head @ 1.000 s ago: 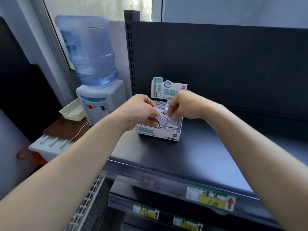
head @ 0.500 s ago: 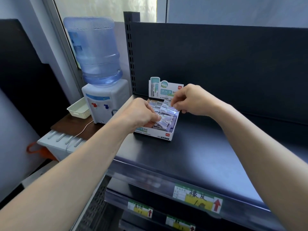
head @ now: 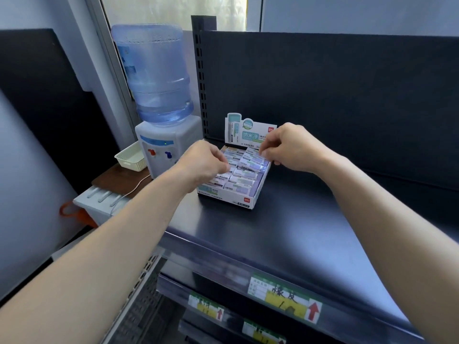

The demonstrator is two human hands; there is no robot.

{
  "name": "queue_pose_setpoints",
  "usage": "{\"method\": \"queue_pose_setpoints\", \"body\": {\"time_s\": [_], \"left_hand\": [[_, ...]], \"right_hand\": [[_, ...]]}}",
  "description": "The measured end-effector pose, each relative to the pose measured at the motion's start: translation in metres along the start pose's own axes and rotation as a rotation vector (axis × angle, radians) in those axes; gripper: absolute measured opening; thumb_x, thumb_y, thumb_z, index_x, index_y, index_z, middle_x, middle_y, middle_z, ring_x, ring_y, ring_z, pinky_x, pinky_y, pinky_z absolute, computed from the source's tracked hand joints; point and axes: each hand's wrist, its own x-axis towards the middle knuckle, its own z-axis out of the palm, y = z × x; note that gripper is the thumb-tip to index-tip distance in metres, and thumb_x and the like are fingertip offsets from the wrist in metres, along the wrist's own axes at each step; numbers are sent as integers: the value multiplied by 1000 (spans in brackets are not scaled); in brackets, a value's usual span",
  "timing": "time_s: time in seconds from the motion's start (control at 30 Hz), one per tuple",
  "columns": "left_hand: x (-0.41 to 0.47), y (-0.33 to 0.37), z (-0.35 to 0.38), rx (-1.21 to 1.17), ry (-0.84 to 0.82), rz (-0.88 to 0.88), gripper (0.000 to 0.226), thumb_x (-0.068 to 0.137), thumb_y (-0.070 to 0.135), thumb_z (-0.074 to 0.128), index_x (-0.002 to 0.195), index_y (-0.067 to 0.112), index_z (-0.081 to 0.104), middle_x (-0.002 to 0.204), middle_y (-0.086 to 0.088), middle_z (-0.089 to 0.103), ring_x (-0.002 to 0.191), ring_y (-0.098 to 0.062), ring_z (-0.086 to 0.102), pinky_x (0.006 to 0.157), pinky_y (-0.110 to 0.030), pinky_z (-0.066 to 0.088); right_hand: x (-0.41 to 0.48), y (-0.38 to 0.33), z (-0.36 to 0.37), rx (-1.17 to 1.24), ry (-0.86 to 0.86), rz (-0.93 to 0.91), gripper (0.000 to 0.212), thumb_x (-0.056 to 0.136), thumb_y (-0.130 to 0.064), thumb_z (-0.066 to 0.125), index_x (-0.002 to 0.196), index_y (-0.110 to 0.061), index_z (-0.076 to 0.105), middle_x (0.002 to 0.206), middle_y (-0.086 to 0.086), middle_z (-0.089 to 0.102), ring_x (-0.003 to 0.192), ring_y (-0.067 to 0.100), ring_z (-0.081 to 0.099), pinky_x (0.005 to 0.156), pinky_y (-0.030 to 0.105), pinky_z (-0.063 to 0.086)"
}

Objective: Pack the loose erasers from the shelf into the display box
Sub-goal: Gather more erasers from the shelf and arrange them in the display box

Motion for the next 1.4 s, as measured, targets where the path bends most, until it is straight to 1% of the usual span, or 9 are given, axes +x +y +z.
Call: {"method": "queue_pose_setpoints", "body": {"time_s": [0.13, 0.27, 0.47, 0.6, 0.8, 0.9, 1.0, 1.23, 1.4], "left_hand": [[6, 1, -2, -37, 53, -1, 22, 86, 4, 63, 67, 16, 63, 66, -1, 57, 65, -15, 50, 67, -31, 43], [12, 4, 4, -51, 69, 24, 22, 88, 4, 59, 71, 17, 64, 68, -2, 58, 66, -15, 51, 69, -29, 47], [31, 11, 10, 28, 38, 113, 12, 87, 11, 65, 76, 17, 68, 72, 3, 61, 69, -10, 54, 68, -26, 46], [53, 11, 8, 79, -42, 131, 9, 81, 15, 73, 72, 15, 72, 72, 0, 67, 70, -16, 61, 72, -33, 55], [78, 5, -9, 78, -158, 212, 2, 81, 11, 73, 79, 13, 72, 80, 1, 67, 73, -14, 60, 72, -30, 54], [85, 1, -11, 100, -267, 239, 5, 80, 15, 74, 78, 11, 72, 77, -1, 69, 69, -13, 62, 66, -27, 55], [89, -1, -7, 115, -335, 273, 12, 79, 19, 75, 74, 9, 71, 68, -2, 67, 56, -11, 57, 54, -22, 49], [97, 0, -3, 172, -391, 319, 14, 77, 20, 76, 76, 8, 71, 83, -9, 72, 64, -14, 59, 65, -27, 52], [101, 3, -5, 170, -463, 289, 14, 80, 25, 74, 76, 12, 69, 85, -5, 71, 67, -14, 60, 62, -25, 50]], "right_hand": [[5, 2, -1, -1, 2, -16, 16, 86, -8, 59, 88, -14, 73, 73, -9, 58, 64, 3, 52, 68, 21, 42], [8, 5, -3, -55, 4, -31, 21, 87, -8, 55, 97, -12, 73, 92, -2, 62, 83, 12, 54, 72, 21, 39], [11, 13, 1, -125, 28, 98, 21, 90, -10, 54, 101, -13, 73, 104, 3, 65, 91, 21, 59, 73, 26, 45], [17, 10, 3, -137, 27, 195, 16, 89, -15, 58, 98, -14, 72, 97, 1, 63, 87, 21, 59, 70, 27, 44], [25, -5, 14, -131, 53, 294, 9, 85, -19, 65, 92, -17, 70, 85, -3, 61, 84, 18, 56, 70, 25, 40], [26, -12, 21, -118, 72, 372, 7, 81, -22, 70, 82, -16, 67, 78, -5, 58, 81, 18, 56, 68, 25, 39], [24, -14, 26, -135, 76, 469, 20, 80, -28, 73, 72, -18, 57, 76, -4, 57, 76, 18, 54, 60, 27, 38], [24, -16, 34, -110, 71, 552, 23, 78, -30, 74, 82, -15, 58, 75, -5, 56, 68, 12, 51, 53, 24, 37], [27, -13, 33, -47, 35, 551, 29, 74, -36, 77, 86, -15, 60, 81, -4, 60, 73, 15, 54, 63, 29, 44]]}}
